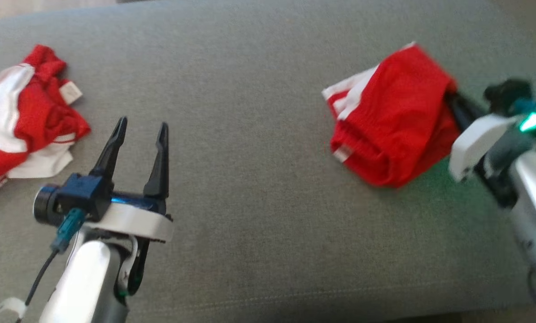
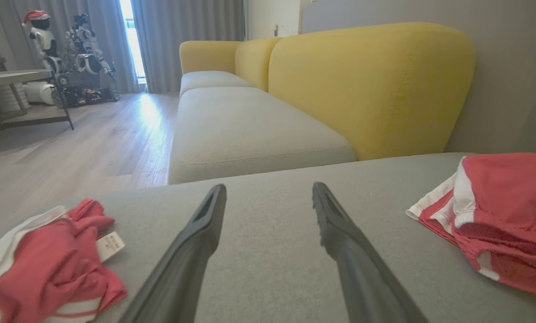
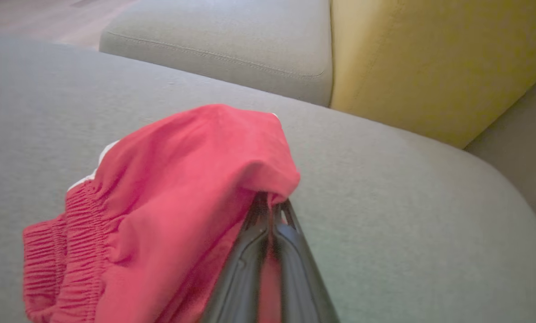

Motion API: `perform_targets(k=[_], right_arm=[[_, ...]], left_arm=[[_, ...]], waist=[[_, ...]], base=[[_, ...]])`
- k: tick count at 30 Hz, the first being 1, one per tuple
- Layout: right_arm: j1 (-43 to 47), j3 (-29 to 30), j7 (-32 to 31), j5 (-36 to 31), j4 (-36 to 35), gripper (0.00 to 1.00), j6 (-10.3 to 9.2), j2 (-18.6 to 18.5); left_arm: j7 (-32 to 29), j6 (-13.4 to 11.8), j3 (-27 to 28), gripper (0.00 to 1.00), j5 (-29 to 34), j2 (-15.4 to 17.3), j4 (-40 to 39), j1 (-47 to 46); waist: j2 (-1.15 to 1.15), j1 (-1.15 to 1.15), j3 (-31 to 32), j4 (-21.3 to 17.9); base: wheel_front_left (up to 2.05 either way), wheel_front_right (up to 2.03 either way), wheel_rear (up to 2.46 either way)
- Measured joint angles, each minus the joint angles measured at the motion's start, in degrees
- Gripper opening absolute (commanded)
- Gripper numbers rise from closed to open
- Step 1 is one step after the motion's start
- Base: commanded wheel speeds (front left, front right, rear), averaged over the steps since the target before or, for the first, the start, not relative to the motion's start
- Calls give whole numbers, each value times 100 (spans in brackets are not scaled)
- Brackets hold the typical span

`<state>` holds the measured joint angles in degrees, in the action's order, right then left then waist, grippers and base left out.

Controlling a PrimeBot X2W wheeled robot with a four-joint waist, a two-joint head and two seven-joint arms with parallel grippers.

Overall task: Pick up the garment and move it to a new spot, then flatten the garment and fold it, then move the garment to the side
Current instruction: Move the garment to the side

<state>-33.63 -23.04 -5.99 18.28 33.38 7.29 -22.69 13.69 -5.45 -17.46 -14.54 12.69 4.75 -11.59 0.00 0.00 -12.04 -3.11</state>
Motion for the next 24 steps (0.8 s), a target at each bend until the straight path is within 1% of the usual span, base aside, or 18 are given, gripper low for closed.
perform_targets(k=[5,8,11,18,21,24], right_arm=[[-591,45,-129,-22,269,0,0,-469],[-813,212,-247,-23,500,0,0,-772],[-1056,461,-390,-160,700,0,0,-1047],[-1277,733,-570,-474,799,0,0,-1393],[-1275,693,-601,-365,754,0,0,-1467],[-1279,612,-720,-472,641,0,0,-1546]], left_arm=[[-23,100,-80,100,65,1,-98,-283],[-51,101,-138,100,104,0,-132,-480],[-51,130,-170,100,134,2,-201,-658],[-49,144,-182,100,134,78,-219,-714],[-49,145,-190,100,134,90,-226,-749],[-49,159,-215,100,134,91,-253,-784]], waist=[[0,0,-354,-149],[0,0,-569,-181],[0,0,-806,-213],[0,0,-1019,-319],[0,0,-1057,-345],[0,0,-1135,-366]], base=[[0,0,0],[0,0,0],[0,0,0],[0,0,0],[0,0,0],[0,0,0]])
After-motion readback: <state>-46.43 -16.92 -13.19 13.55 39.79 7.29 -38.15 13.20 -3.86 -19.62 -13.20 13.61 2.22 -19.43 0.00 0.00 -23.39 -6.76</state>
